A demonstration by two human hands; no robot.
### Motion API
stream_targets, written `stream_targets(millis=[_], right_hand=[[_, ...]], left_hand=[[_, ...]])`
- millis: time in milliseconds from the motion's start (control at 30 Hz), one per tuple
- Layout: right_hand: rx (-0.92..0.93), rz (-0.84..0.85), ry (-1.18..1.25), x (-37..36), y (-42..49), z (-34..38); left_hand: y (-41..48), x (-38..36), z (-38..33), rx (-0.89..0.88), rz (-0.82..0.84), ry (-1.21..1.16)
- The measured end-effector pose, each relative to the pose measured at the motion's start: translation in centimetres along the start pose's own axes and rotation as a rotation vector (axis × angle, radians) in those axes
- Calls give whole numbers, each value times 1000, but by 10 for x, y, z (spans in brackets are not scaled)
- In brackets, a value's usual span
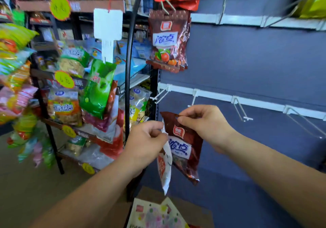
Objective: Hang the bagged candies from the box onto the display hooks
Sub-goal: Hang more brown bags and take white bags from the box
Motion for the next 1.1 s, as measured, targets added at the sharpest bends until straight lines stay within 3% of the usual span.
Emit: stream_targets(millis=[233, 367, 633, 867, 1100], right_hand=[[137, -108, -44, 6, 88, 108], [139, -139, -44, 2, 126, 148], [367, -370, -59, 21, 173, 223], [343, -351, 37, 9, 216, 237], [257, -374, 5, -2, 254, 218]], left_hand=[[75, 39, -92, -62, -116, -139], [107, 59, -119, -89, -174, -177], [156, 88, -155, -142, -286, -295], [182, 82, -154, -83, -186, -316], [188, 82, -150, -118, -229, -352]])
Point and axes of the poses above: each hand's wrist, its own y-axis towards the middle knuckle, its own x-axis out of the back of the hand, z = x × y, the point moved 9 cm from there along y, towards the middle knuckle, and after that the axes turned 5 degrees about -z, right-handed, at the moved point
